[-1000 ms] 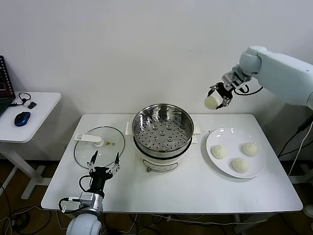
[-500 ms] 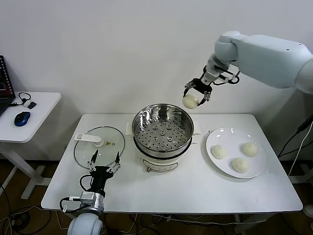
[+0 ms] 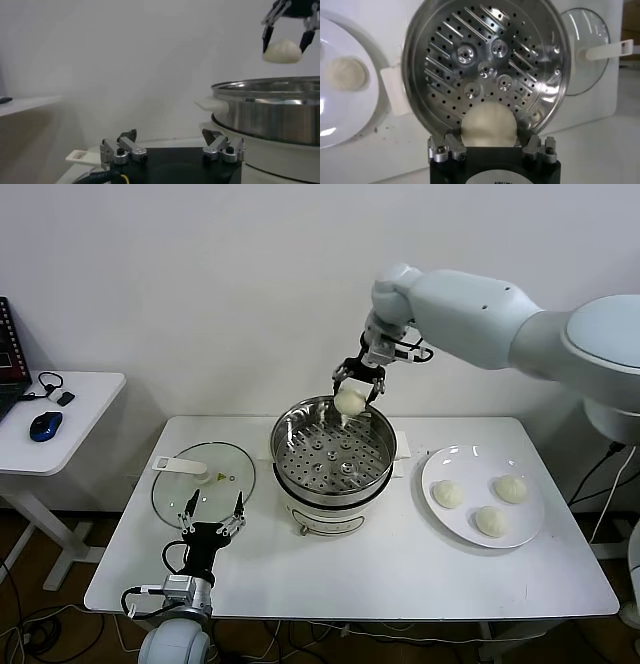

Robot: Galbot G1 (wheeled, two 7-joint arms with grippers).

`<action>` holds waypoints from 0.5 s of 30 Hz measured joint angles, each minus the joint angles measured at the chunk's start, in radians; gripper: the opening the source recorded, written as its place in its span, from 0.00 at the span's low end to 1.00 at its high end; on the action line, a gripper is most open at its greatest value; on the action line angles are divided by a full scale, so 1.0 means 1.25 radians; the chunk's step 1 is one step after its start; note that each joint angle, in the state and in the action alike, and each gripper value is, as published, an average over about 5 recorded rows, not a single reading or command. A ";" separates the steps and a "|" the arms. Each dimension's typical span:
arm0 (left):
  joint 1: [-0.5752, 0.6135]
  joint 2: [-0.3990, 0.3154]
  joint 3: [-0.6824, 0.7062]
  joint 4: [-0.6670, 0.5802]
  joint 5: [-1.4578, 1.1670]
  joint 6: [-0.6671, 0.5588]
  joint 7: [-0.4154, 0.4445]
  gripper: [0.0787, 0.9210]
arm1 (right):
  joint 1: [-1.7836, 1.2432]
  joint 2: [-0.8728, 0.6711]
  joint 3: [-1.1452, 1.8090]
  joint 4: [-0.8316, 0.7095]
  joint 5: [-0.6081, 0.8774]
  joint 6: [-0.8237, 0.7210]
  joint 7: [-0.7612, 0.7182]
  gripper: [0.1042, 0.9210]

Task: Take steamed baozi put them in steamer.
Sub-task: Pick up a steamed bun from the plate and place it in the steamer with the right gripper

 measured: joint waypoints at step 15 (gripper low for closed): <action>-0.003 -0.001 -0.002 0.006 -0.002 0.000 -0.001 0.88 | -0.122 0.068 0.071 -0.122 -0.106 0.000 0.043 0.79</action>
